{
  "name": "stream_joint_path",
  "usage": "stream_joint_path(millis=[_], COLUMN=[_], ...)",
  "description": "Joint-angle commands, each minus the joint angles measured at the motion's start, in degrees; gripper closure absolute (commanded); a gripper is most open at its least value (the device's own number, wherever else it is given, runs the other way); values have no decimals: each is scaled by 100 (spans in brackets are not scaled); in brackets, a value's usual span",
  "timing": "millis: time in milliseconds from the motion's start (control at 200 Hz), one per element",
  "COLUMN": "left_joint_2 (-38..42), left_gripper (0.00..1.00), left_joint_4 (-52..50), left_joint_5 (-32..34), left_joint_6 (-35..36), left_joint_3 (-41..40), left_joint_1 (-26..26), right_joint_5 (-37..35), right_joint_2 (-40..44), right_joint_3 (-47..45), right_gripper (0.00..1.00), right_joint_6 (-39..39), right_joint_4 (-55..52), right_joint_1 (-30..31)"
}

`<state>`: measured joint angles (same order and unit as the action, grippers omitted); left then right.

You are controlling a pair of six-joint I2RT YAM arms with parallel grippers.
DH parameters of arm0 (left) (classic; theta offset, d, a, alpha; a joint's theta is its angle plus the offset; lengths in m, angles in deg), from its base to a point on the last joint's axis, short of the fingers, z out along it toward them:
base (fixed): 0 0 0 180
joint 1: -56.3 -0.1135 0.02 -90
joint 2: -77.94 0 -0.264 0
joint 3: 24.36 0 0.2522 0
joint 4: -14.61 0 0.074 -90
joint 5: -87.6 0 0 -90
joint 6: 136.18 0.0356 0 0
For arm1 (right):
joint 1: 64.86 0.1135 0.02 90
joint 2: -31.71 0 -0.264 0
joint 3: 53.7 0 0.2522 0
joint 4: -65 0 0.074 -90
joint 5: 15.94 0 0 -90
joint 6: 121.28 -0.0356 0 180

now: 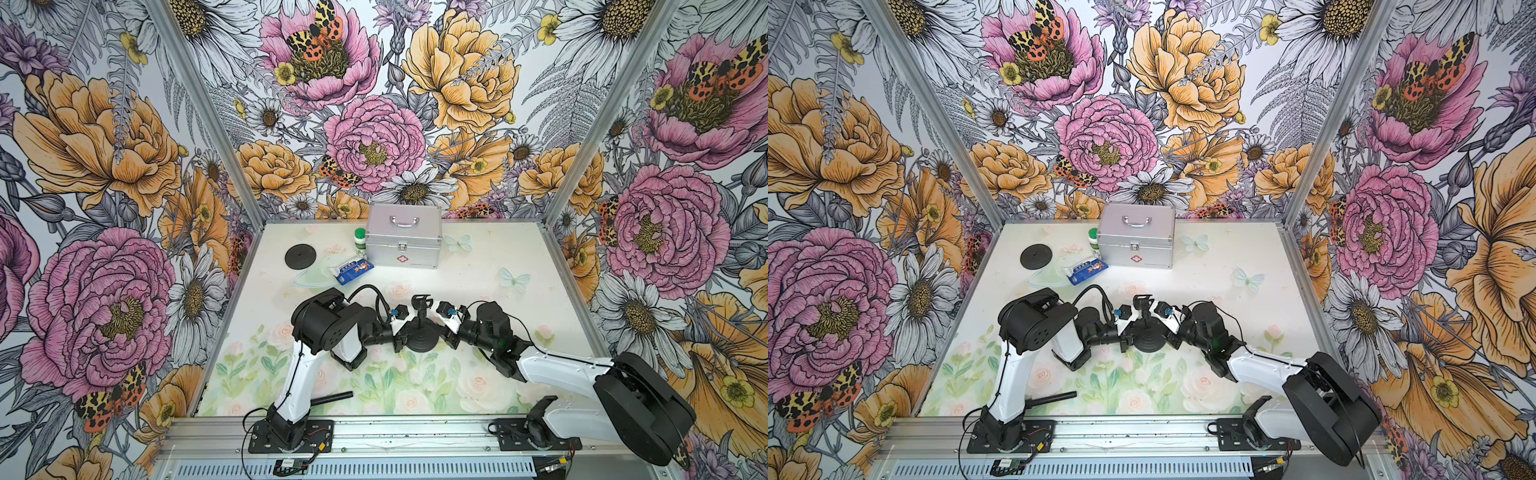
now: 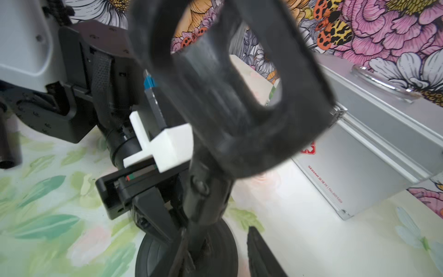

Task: Assemble a microphone stand
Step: Screw the microphone stand pole into the microphone stand base.

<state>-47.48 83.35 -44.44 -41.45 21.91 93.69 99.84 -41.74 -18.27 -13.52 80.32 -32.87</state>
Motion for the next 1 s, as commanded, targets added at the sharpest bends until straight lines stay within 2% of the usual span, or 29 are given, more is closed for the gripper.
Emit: stream_joint_path(millis=[0, 55, 140, 355, 440, 500, 580, 625, 680, 715, 760, 821, 856, 906, 996], left_joint_2=[-114, -106, -113, -129, -156, -158, -156, -144, -153, -166, -171, -165, -157, -165, -172], left_gripper=[77, 77, 77, 77, 77, 77, 77, 77, 77, 77, 76, 76, 76, 77, 77], left_joint_4=[-161, -164, -159, -158, -158, -162, -162, -159, -163, -160, -158, -157, -157, -160, -163], left_joint_5=[-146, -156, -208, -269, -280, -286, -262, -245, -245, -248, -246, -222, -225, -229, -243], left_joint_6=[159, 178, 172, 233, 209, 206, 195, 192, 170, 161, 168, 180, 172, 155, 169], left_joint_3=[18, 18, 27, 45, 62, 54, 45, 50, 52, 53, 62, 62, 75, 88, 84], left_joint_1=[93, 80, 76, 86, 77, 85, 57, 48, 49, 62, 67, 62, 58, 57, 78], right_joint_5=[2000, 2489, 2842, 3393, 3579, 3494, 2865, 2209, 1080, 89, -1641, -3507, -4161, -4460, -3912], right_joint_2=[-233, -492, -914, -1570, -1683, -1682, -1539, -1424, -1266, -1190, -1098, -987, -954, -950, -984], right_joint_3=[529, 824, 1324, 2103, 2233, 2239, 2032, 1754, 1136, 692, 268, 23, -15, -72, -52], right_gripper=[58, 58, 58, 61, 72, 85, 100, 100, 100, 100, 100, 100, 100, 100, 100], right_joint_6=[538, 603, 611, 568, 573, 572, 549, 296, -403, -880, -1417, -1818, -2001, -2138, -1934], right_joint_4=[-775, -987, -1307, -1444, -1499, -1529, -1491, -1093, -133, 703, 1407, 1468, 1304, 1238, 1298], right_joint_1=[-421, -587, -662, -685, -704, -703, -696, -625, -459, -290, 107, 676, 909, 1113, 1150])
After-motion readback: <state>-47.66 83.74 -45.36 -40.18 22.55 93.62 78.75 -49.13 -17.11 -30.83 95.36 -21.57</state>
